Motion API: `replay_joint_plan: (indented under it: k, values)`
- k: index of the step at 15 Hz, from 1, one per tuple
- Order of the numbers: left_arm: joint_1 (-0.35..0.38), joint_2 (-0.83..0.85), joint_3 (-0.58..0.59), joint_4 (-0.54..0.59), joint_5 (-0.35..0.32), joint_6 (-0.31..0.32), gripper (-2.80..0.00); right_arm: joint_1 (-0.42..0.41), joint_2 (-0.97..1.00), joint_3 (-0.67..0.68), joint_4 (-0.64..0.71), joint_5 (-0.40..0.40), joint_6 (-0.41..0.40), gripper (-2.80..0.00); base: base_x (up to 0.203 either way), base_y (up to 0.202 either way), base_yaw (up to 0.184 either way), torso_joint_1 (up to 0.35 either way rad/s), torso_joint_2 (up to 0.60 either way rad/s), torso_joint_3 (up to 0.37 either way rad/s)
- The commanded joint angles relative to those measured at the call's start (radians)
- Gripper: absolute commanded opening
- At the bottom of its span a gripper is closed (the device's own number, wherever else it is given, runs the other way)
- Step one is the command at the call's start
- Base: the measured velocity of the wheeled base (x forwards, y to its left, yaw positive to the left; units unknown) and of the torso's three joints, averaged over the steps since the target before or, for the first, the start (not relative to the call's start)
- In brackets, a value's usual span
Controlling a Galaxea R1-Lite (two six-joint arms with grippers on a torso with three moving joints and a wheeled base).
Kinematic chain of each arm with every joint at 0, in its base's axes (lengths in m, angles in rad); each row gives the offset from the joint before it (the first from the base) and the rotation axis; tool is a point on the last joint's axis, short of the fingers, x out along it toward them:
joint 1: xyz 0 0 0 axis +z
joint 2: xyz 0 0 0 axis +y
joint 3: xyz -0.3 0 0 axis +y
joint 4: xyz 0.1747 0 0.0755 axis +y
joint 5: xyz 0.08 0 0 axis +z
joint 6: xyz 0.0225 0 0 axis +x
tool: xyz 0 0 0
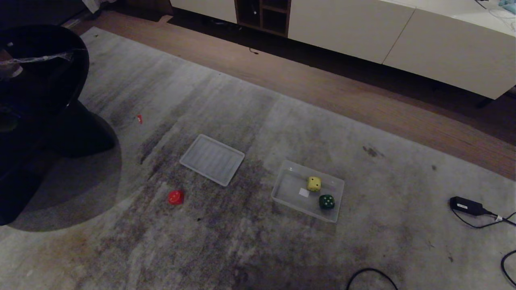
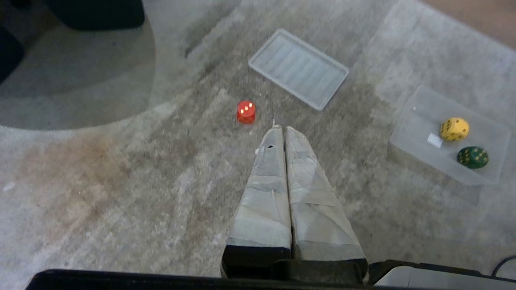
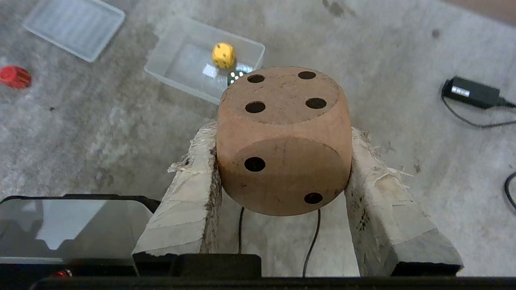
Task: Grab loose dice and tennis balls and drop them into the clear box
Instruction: Put the toys in the box
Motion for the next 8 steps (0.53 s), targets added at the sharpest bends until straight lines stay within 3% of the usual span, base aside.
replay_joint_plan:
  k: [1,8]
  values:
    - [-0.001,0.002,0.002,0.000,0.001,-0.001,-2.80,0.001,0.001,0.000,0.002,0.000,0.000,-2.80,0.000,0.000,0.000,0.008,0.00,-0.199]
    - [0.000,0.002,0.002,0.000,-0.001,0.005,-2.80,0.001,0.001,0.000,0.001,0.000,0.000,-2.80,0.000,0.000,0.000,0.003,0.00,-0.195]
